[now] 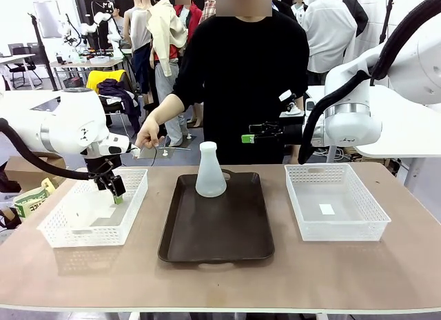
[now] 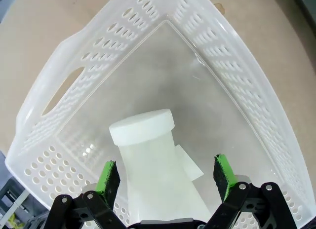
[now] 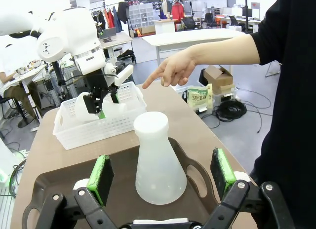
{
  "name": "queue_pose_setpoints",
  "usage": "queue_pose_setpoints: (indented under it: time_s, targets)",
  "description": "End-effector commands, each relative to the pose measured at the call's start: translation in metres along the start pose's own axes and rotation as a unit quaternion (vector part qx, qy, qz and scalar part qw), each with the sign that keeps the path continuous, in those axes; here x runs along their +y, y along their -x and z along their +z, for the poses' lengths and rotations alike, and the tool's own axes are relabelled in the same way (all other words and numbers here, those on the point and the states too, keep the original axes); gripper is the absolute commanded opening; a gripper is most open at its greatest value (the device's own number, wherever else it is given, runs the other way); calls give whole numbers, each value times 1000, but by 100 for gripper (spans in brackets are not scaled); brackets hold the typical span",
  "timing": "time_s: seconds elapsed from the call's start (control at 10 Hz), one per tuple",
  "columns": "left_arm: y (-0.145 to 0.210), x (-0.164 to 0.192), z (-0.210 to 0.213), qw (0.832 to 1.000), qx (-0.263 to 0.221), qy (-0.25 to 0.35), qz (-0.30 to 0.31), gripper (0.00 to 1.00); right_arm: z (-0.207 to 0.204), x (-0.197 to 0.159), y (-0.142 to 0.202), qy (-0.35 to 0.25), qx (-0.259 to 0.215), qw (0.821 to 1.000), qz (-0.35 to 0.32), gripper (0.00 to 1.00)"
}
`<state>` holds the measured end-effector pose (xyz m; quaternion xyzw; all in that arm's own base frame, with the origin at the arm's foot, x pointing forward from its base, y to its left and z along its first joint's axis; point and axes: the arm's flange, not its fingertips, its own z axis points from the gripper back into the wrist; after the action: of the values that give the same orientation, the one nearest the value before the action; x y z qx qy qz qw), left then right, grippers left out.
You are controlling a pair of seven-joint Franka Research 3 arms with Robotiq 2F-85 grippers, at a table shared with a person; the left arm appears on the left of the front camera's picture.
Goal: Prepare the laboratory tools.
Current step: Pick up the Big flask that the person points to.
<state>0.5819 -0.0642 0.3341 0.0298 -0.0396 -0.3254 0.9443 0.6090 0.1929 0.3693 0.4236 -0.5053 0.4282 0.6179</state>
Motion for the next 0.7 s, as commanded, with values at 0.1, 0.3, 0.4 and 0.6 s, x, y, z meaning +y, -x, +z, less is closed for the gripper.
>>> queue_pose_setpoints:
  time_s: [0.1, 0.3, 0.4, 0.6]
  targets:
    - [-6, 6, -7, 1000, -6, 3, 18, 100, -2, -2, -1, -2, 6, 1000, -5, 100]
    - [-9, 8, -10, 1000, -21, 3, 22, 100, -2, -2, -1, -2, 6, 1000, -5, 100]
    - [-10, 7, -7, 999, -31, 4, 14, 83, -2, -2, -1, -2, 6, 1000, -5, 100]
    - [-13, 7, -4, 999, -22, 5, 23, 46, -2, -2, -1, -2, 6, 1000, -5, 100]
